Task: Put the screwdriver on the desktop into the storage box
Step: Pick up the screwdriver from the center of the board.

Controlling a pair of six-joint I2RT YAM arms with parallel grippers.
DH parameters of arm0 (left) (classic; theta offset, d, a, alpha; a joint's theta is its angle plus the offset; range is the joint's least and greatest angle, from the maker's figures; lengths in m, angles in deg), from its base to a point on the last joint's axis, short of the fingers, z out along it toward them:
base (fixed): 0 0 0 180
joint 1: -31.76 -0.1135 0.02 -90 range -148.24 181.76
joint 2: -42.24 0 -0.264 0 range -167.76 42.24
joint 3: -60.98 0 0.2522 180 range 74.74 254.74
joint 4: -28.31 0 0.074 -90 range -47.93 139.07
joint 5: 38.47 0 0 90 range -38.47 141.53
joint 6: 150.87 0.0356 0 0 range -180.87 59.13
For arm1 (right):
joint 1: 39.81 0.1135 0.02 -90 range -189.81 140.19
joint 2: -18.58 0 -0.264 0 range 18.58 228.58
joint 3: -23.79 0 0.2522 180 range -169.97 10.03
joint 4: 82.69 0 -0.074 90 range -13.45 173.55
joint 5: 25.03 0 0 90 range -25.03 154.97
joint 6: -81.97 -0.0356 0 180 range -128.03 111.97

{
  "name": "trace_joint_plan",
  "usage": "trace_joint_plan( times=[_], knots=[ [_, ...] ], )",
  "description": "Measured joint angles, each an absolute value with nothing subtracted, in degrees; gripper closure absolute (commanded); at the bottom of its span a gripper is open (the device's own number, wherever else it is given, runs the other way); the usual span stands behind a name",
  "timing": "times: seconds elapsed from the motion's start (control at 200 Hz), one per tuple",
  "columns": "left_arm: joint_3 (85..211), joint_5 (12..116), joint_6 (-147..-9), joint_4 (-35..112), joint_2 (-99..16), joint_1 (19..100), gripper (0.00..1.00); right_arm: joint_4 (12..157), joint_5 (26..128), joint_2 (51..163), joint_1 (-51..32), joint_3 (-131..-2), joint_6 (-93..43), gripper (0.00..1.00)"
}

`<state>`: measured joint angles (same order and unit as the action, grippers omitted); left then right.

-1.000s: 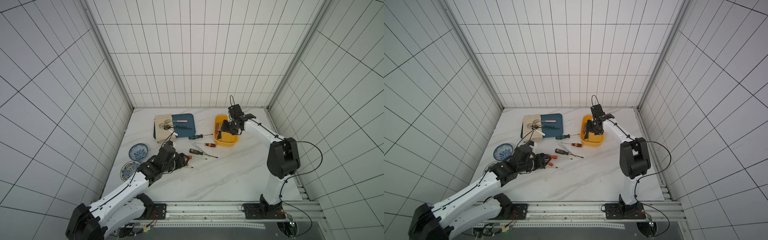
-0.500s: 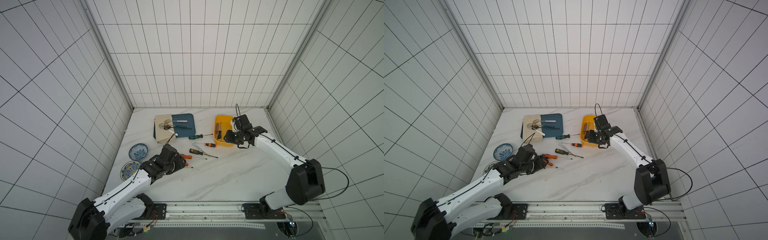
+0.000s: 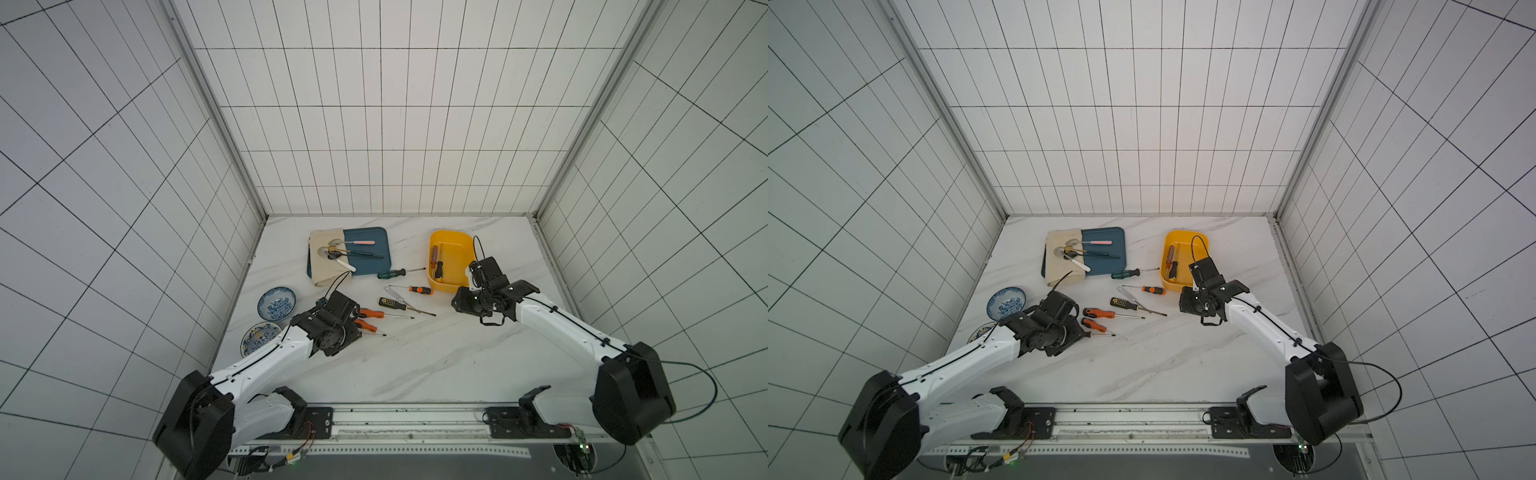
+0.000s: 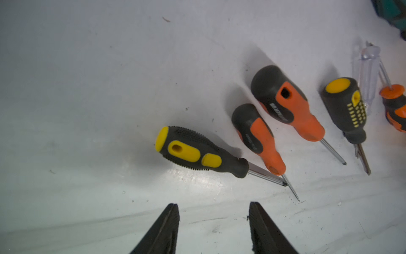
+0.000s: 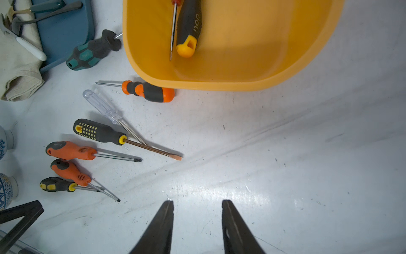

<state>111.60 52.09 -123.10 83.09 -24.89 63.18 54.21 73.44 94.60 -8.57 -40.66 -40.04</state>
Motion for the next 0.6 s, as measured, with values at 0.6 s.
trace_joint_plan(
  times=[0.6],
  knots=[
    [116.74,51.58,-129.73,86.65,-33.83,59.07,0.47,56.24,72.90,91.41,-8.57,-34.83,-41.87,0.60]
  ],
)
